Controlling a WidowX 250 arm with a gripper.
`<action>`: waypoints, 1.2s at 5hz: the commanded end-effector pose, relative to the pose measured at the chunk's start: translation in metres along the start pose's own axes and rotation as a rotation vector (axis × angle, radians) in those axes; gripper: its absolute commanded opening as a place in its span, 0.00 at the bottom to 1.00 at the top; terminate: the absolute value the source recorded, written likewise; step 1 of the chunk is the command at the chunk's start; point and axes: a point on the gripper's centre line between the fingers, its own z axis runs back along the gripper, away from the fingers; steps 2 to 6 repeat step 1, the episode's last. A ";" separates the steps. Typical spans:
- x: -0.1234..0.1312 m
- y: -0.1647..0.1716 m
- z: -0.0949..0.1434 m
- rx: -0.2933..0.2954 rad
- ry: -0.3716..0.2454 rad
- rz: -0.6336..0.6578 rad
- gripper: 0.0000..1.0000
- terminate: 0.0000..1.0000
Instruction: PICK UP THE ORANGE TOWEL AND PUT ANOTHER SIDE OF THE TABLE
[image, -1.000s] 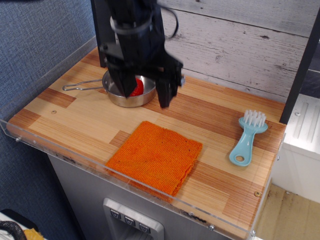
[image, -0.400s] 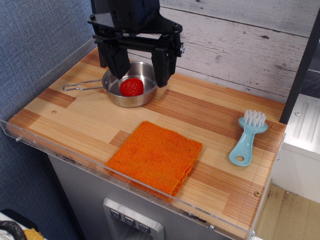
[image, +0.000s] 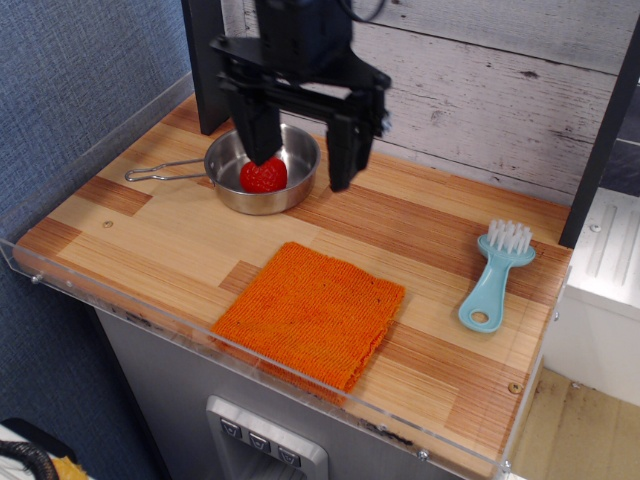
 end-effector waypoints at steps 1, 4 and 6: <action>0.003 0.002 0.012 0.005 -0.037 0.002 1.00 1.00; 0.003 0.002 0.012 0.005 -0.037 0.002 1.00 1.00; 0.003 0.002 0.012 0.005 -0.037 0.002 1.00 1.00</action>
